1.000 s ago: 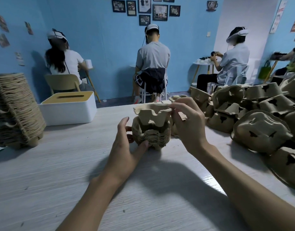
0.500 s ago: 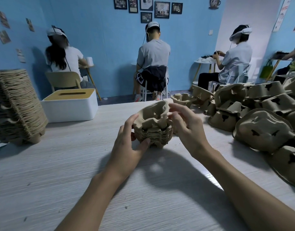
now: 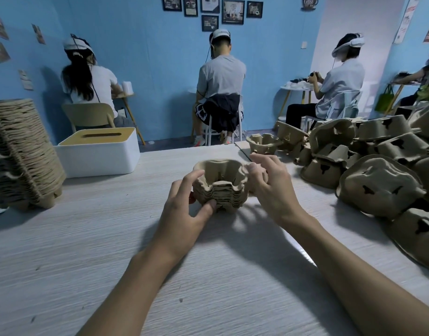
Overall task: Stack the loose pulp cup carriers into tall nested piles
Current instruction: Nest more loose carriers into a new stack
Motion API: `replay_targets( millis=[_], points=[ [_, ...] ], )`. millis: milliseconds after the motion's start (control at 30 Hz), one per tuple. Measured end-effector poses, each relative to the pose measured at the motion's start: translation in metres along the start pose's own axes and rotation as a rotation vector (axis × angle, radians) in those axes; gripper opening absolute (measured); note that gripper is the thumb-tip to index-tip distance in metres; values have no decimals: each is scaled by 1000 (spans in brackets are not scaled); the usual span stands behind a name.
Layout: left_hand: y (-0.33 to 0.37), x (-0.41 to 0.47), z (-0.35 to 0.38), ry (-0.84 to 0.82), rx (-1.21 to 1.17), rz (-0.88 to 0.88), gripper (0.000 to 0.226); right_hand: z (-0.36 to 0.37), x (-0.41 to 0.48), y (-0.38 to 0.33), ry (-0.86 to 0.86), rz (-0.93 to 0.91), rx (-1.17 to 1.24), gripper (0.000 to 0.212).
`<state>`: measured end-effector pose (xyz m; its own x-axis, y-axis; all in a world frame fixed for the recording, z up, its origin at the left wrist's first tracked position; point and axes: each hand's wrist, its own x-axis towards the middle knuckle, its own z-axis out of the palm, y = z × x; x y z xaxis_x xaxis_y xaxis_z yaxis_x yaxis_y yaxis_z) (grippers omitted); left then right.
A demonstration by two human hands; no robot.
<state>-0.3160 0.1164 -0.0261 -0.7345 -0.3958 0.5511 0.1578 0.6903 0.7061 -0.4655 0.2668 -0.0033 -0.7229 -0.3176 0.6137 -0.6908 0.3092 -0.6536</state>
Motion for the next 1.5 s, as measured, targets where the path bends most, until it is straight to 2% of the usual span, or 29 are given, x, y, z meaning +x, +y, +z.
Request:
replay_targets(
  millis=[67, 167, 367, 500, 733, 833, 900, 1000, 1100, 1233, 1333, 1433, 1500],
  points=[
    [0, 0, -1, -8, 32, -2, 50, -1, 4, 10, 11, 62, -157, 34],
    [1, 0, 0, -6, 32, -4, 44, 0, 10, 23, -4, 110, -336, 41],
    [3, 0, -1, 31, 10, -4, 41, 5, 21, 37, -89, 184, -435, 52],
    [1, 2, -1, 50, 37, 5, 40, 7, 23, 37, -87, 184, -371, 51],
    [-1, 2, -2, 52, 29, 0, 40, 1, 26, 27, 137, 198, 14, 50],
    [-1, 2, -2, 54, 26, -5, 41, 0, 23, 25, 120, 279, 170, 51],
    [0, 1, -2, 53, 22, -8, 41, -1, 20, 26, 79, 297, 167, 51],
    [0, 1, -3, 51, 10, -14, 42, -5, 18, 26, 29, 267, 75, 53],
    [-1, 1, -3, 55, 9, -11, 41, -6, 18, 28, 33, 213, -148, 60],
    [-1, 1, -3, 53, 5, -12, 41, -8, 15, 19, 11, 1, -320, 73],
    [-1, 2, -3, 51, 6, -12, 41, -7, 12, 16, -84, -140, -464, 64],
    [-1, 1, -3, 54, -5, -13, 41, -4, 11, 20, -111, -144, -558, 48],
    [-1, 1, -3, 54, -8, -11, 41, -4, 12, 22, -95, -143, -576, 49]
  ],
)
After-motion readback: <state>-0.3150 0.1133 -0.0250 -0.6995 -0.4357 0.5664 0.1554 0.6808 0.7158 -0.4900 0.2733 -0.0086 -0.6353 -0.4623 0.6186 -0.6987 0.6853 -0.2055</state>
